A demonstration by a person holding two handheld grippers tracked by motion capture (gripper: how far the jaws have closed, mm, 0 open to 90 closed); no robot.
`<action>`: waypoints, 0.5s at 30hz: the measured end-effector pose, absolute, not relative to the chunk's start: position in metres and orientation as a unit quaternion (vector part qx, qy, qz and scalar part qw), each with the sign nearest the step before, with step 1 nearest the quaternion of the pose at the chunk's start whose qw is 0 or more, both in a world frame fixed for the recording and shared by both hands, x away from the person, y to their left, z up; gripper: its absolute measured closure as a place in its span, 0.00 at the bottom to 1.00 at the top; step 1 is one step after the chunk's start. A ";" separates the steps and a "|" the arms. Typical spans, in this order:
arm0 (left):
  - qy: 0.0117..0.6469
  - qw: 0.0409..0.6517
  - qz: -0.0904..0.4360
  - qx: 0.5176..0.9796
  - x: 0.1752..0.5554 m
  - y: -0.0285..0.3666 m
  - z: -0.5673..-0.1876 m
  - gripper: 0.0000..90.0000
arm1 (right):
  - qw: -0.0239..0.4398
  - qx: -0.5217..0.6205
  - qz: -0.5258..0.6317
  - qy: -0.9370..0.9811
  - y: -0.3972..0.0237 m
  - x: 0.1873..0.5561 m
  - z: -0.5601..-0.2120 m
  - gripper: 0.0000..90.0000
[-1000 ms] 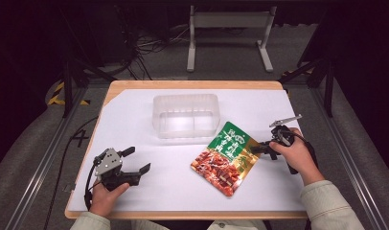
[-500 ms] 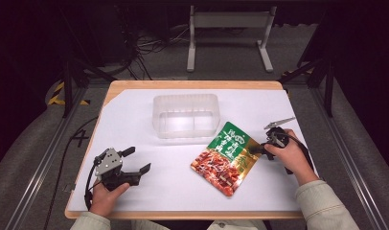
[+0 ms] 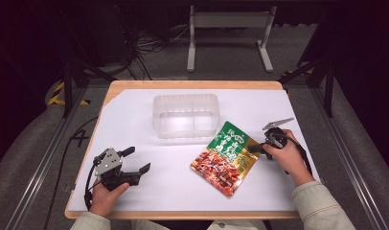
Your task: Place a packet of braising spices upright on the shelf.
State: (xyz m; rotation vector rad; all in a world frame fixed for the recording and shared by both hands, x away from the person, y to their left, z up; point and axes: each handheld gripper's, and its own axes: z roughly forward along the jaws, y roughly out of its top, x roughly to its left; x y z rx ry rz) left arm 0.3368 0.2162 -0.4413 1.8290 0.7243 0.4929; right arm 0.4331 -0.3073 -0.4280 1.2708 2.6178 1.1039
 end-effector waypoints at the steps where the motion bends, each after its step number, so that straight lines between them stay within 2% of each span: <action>1: 0.303 0.528 0.206 0.766 0.337 0.216 -0.441 0.19 | 0.016 0.408 0.356 0.841 -0.307 0.432 -0.427 1.00; 15: 0.307 0.530 0.205 0.763 0.336 0.216 -0.441 0.19 | 0.028 0.393 0.402 0.826 -0.309 0.413 -0.386 1.00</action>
